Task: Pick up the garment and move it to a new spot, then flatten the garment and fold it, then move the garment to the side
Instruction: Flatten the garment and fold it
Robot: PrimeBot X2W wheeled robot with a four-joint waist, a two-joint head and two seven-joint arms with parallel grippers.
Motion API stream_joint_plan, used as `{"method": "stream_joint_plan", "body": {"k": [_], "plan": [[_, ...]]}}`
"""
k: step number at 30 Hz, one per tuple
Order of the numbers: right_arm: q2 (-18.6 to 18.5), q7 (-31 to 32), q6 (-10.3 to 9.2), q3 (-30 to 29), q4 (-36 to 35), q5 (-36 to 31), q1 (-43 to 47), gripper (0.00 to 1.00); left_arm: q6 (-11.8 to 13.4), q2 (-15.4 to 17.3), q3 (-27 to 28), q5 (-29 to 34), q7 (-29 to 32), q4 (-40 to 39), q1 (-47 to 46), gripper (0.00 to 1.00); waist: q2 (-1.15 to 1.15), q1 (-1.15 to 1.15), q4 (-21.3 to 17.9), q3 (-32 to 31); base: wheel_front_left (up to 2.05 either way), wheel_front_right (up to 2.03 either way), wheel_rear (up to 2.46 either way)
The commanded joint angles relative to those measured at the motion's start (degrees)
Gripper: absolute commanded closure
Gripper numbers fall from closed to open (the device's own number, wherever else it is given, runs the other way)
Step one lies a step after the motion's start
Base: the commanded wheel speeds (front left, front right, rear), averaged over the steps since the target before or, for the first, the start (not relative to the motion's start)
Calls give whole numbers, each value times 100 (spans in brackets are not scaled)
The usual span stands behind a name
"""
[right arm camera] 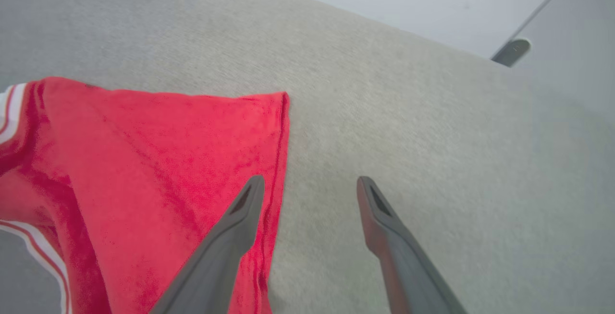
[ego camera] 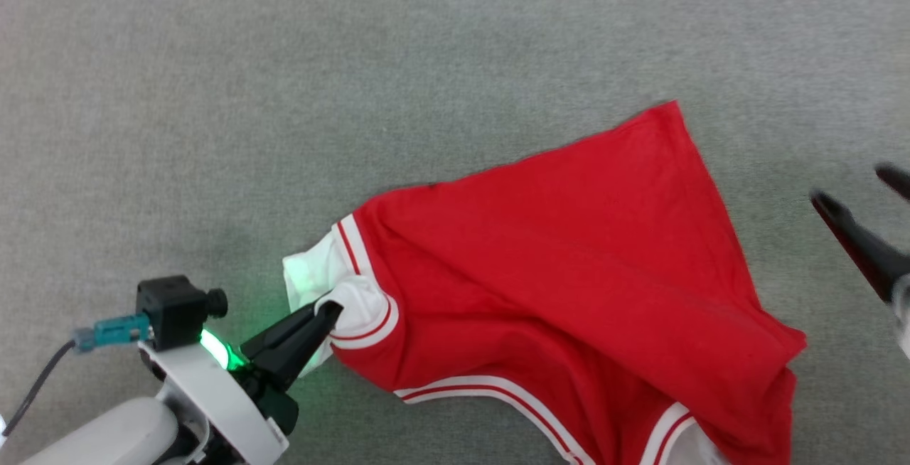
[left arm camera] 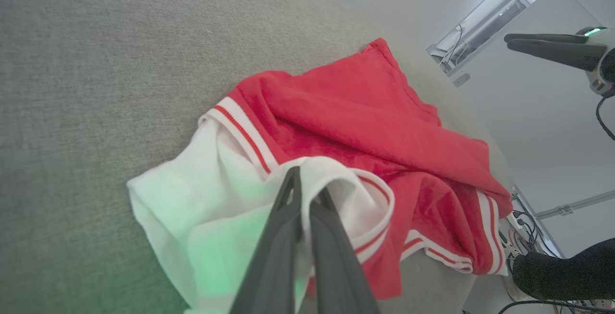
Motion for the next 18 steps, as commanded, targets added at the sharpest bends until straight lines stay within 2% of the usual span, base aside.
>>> {"method": "stream_joint_plan", "body": {"k": [1,7,11,18], "plan": [[21,-28,0,122,58,-52,-101,0,12,-24,-1,47,6,-10,-52,100,0,0,104,123,0,0,0],[145,-118,0,1105,1101,-302,-1434,0,12,-168,-105,65,6,-8,-364,100,0,0,404,408,0,0,0],[53,-120,0,1556,1792,-466,-1980,0,12,-272,-188,101,6,-13,-544,100,0,0,608,579,0,0,0],[-130,-31,0,1749,2480,-551,-2251,0,12,-441,-276,108,6,26,-732,100,0,0,833,764,0,0,0]]}}
